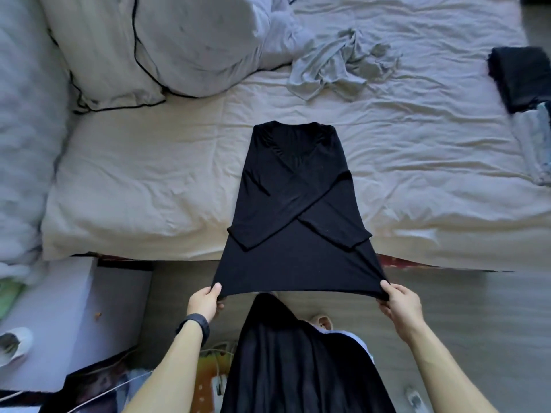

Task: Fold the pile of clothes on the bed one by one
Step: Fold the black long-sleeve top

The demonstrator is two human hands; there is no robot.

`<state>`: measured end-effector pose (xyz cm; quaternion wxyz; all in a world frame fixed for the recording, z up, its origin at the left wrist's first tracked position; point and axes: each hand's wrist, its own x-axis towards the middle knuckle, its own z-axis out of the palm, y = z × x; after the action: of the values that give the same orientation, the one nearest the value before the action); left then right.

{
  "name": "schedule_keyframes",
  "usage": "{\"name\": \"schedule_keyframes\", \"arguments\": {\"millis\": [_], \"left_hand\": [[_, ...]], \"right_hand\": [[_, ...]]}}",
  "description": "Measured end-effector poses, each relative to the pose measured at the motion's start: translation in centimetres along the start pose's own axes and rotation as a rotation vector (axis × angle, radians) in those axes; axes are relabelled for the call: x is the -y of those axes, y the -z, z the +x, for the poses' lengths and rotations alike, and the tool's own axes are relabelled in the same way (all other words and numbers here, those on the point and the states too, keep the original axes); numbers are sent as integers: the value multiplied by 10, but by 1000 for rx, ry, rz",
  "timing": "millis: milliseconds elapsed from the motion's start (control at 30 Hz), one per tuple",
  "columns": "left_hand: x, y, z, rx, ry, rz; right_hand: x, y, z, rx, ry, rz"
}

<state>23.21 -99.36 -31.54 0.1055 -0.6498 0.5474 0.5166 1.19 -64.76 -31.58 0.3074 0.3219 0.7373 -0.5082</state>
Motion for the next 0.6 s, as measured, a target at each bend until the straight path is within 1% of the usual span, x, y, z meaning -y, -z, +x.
{"name": "schedule_keyframes", "arguments": {"millis": [133,267,400,500,600], "left_hand": [[13,2,-8,-21,92,-148],[-10,7,0,-15,69,-215],[-58,8,9,18,-26,-206],[-93,2,31,47,-97,-158],[-132,-9,50,99,-87,-235]], "right_hand": [[-26,7,-12,-13,-61,51],[-18,-5,-13,11,-64,83],[17,-22,-2,19,-90,178],[55,-37,15,14,-79,195],[94,-53,34,-7,-63,188]]}}
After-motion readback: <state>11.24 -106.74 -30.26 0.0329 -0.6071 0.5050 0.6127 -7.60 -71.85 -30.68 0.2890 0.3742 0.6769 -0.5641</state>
